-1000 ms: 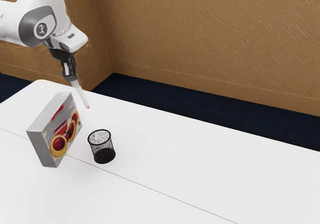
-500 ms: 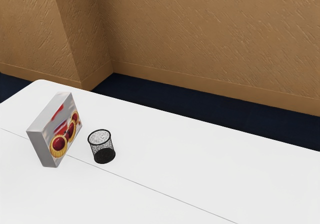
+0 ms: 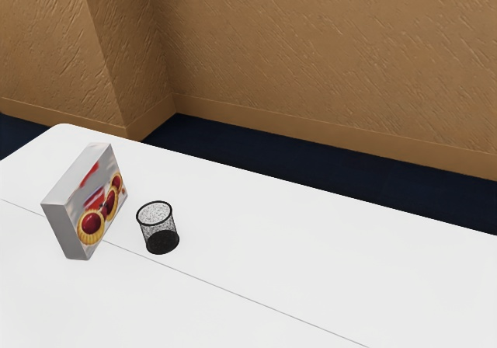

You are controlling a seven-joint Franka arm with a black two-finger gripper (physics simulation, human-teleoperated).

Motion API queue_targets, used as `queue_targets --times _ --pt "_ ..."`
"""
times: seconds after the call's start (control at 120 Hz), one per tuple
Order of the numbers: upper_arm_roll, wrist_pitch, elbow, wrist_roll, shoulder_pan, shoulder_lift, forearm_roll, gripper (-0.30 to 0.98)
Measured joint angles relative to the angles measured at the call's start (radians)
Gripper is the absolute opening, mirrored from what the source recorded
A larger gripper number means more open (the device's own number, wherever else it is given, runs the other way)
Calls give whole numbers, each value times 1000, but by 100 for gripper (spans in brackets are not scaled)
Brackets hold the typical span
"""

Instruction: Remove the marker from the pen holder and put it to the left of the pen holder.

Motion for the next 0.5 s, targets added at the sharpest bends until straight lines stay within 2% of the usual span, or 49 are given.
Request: queue_targets --times 0.25,0.5 --pt "-24 -8 43 -94 0 203 -41 -10" --pt "-35 -8 72 -166 5 298 -76 -9"
